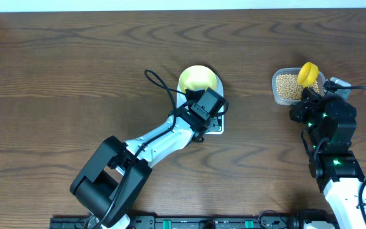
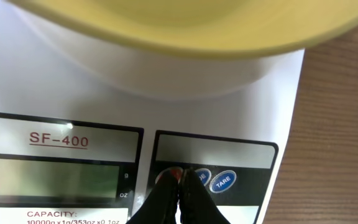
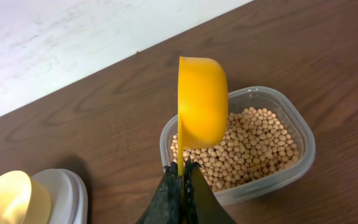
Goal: Scoop item into bowl and weigh 50g on scale
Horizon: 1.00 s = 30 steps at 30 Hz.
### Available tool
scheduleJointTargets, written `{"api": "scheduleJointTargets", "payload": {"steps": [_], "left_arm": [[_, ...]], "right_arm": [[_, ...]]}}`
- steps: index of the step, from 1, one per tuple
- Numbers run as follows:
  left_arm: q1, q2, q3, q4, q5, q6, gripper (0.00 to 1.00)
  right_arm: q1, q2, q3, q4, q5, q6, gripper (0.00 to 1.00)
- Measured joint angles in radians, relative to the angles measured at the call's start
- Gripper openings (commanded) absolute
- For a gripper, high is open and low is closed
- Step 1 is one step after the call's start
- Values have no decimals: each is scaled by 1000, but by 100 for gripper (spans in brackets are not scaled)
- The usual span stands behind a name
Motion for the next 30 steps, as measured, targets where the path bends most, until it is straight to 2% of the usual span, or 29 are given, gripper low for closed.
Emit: {"api": "scheduleJointTargets", "payload": {"steps": [24, 30], "left_arm": [[0, 18, 0, 20, -14, 1, 7], [0, -1, 0, 5, -18, 39, 7]], "right_arm": [[0, 0, 0, 0, 0, 0, 1], [0, 1, 0, 0, 0, 0, 1]]}}
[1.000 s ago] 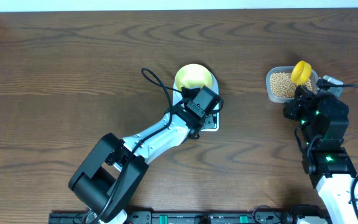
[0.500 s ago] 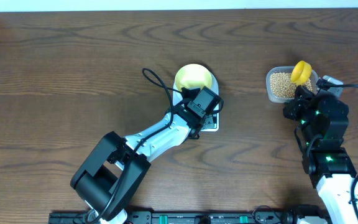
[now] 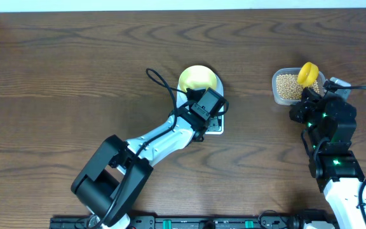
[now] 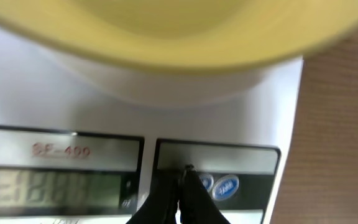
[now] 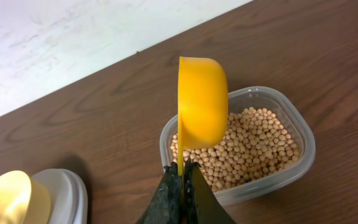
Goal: Scoop item into bowl and weigh 50g on scale
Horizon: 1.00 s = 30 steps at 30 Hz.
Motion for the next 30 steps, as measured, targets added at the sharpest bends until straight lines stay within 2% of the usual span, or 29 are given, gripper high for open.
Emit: {"api": "scheduleJointTargets", "payload": {"steps": [2, 4, 5, 6, 9, 13, 15, 18, 21, 30], "left_arm": [[0, -45, 0, -22, 0, 22, 10], [0, -106, 0, -43, 0, 47, 56], [0, -153, 0, -66, 0, 69, 84], [0, -193, 0, -90, -3, 80, 97], [6, -324, 1, -189, -53, 119, 97], [34, -453, 1, -336, -202, 163, 97], [49, -487, 1, -344, -254, 179, 98], [89, -525, 1, -345, -261, 293, 98], [183, -575, 2, -369, -157, 480, 98], [618, -676, 124, -586, 347, 973, 98]], "right_arm": [[0, 0, 0, 0, 0, 0, 1], [0, 0, 0, 1, 0, 0, 1], [0, 0, 0, 1, 0, 0, 1], [0, 0, 0, 3, 0, 0, 1], [0, 0, 4, 7, 0, 2, 1], [0, 1, 29, 12, 0, 3, 1], [0, 1, 45, 17, 0, 4, 1], [0, 14, 66, 28, -6, 5, 1], [0, 35, 76, 33, -19, 6, 1], [0, 55, 77, 40, -59, 46, 1]]}}
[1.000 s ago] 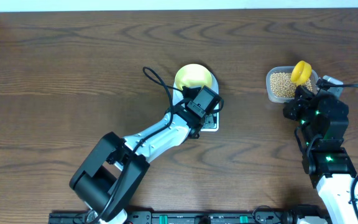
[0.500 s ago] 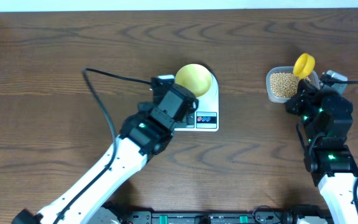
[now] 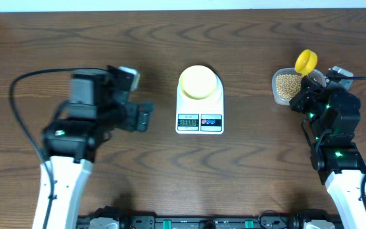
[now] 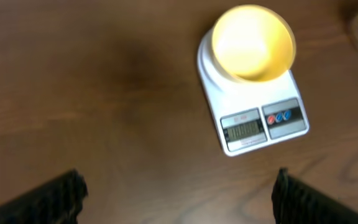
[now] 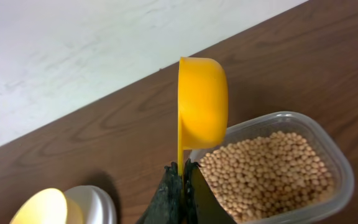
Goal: Scoop item into bowl and weigh 50g on scale
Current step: 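Retract the left gripper left away from the scale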
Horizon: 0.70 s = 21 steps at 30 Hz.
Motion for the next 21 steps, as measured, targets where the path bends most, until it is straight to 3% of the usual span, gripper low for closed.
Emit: {"api": "scheduleJointTargets", "payload": {"steps": [7, 14, 21], "left_arm": [[75, -3, 106, -69, 136, 204, 98], [75, 2, 107, -86, 151, 250, 98], [75, 29, 107, 13, 135, 266, 98]], "right_arm": [[0, 0, 0, 1, -33, 64, 1], [0, 0, 0, -14, -75, 100, 1], [0, 0, 1, -31, -219, 118, 1]]}}
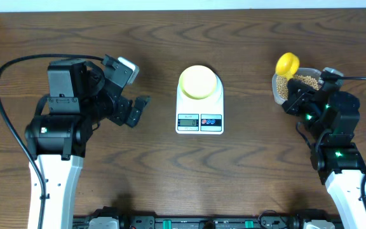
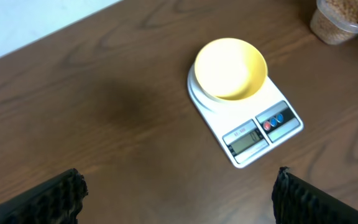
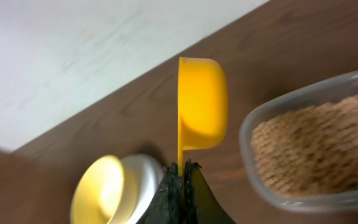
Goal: Scoop item into bowl and weigh 50g on scale
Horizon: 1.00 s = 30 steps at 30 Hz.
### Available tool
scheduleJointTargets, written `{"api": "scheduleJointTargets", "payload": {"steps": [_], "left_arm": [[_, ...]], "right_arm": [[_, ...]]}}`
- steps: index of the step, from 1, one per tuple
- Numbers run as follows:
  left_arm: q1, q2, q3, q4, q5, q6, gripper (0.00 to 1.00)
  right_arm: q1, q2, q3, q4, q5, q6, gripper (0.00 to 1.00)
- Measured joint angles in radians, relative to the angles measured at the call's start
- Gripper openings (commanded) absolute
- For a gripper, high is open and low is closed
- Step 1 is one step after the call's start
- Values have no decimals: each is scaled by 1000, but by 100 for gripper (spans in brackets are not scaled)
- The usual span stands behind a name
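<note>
A yellow bowl (image 1: 199,81) sits on the white scale (image 1: 199,121) at the table's middle; the left wrist view also shows the bowl (image 2: 230,68), which looks empty. My right gripper (image 1: 293,95) is shut on the handle of a yellow scoop (image 1: 287,63), held by the left rim of the clear bean container (image 1: 300,84). In the right wrist view the scoop (image 3: 202,102) stands on edge above the gripper (image 3: 182,169), between the bowl (image 3: 98,190) and the container (image 3: 316,149). No beans show in it. My left gripper (image 1: 135,109) hangs open left of the scale.
The scale's display and buttons (image 2: 263,127) face the table's front. A white wall edge (image 3: 73,56) runs along the far side of the table. Cables (image 1: 18,70) loop over the left arm.
My right gripper has carried the scoop left, from over the container's back to its left rim, nearer the scale. The left arm has shifted slightly and its gripper stays open.
First my left gripper was shut with its tips on the scale's buttons and the display blank. Then the display showed digits. After that the left arm stood at the table's left, gripper open. The right gripper held the scoop over the beans, and now holds it beside the container.
</note>
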Motion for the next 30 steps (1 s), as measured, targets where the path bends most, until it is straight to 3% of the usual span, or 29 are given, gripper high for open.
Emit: {"api": "scheduleJointTargets", "payload": {"steps": [5, 15, 30], "left_arm": [[0, 6, 0, 22, 29, 20, 98], [2, 6, 0, -47, 173, 187, 98], [7, 11, 0, -126, 195, 219, 98]], "right_arm": [[0, 0, 1, -48, -110, 8, 1], [0, 0, 1, -70, -173, -30, 1], [0, 0, 1, -86, -180, -60, 1]]}}
